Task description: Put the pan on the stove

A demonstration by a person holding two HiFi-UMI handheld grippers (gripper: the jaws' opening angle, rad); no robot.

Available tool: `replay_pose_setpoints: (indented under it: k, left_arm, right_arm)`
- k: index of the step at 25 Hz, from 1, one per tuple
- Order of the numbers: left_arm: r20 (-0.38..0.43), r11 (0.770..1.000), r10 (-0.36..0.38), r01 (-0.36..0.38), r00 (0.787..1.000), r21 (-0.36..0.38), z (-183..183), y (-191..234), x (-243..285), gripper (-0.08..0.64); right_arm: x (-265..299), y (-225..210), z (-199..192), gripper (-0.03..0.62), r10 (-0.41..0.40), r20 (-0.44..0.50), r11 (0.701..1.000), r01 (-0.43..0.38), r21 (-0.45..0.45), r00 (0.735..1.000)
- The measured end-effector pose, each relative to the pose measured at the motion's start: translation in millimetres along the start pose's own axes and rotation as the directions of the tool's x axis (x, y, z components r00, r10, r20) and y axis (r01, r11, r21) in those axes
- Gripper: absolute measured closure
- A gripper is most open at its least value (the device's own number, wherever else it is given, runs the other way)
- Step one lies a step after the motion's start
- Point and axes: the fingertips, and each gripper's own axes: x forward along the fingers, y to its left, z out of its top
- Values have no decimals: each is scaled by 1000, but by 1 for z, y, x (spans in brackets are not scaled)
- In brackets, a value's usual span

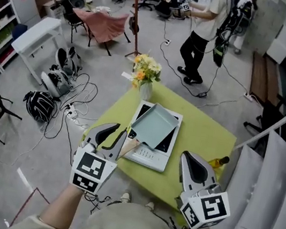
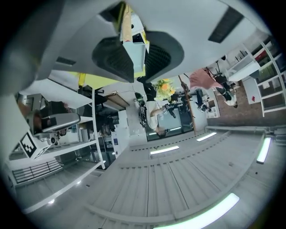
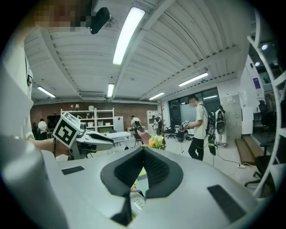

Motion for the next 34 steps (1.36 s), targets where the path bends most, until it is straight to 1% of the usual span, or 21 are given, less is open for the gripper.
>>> replay_pose_setpoints:
  k: [3, 4, 7, 10, 14, 19, 23, 34]
  left_arm:
    - [51, 1000, 11, -12, 999, 22, 11, -2, -16, 539]
    - [67, 1000, 9, -11, 998, 23, 14, -3, -21, 551]
    - [109, 1000, -7, 5, 994, 19, 19, -9, -33, 552]
    - [136, 1000, -19, 16, 991, 21, 16, -17, -43, 554]
    - [119, 999, -36, 34, 992, 18, 0, -25, -47, 554]
    - [77, 999, -32, 31, 997, 24, -20, -29, -52, 554]
    - [69, 999, -26, 24, 997, 24, -25, -28, -61, 554]
    - [70, 1000, -17, 16, 997, 17, -33, -17, -77, 554]
  right_arm:
    - [-9, 8, 8, 586, 10, 19, 1000, -10, -11, 1000]
    - [-11, 11, 9, 586, 14, 23, 1000, -14, -13, 1000]
    - [-16, 19, 8, 586, 31, 21, 999, -30, -18, 999]
    - [-20, 26, -1, 586, 47, -3, 999, -47, -19, 999]
    - [-21, 34, -17, 586, 59, -42, 998, -60, -20, 997]
    - [-19, 42, -34, 586, 69, -70, 998, -70, -3, 995]
    - [-17, 48, -36, 586, 85, -76, 996, -85, -1, 993]
    - [-9, 65, -34, 586, 95, -77, 995, -95, -5, 993]
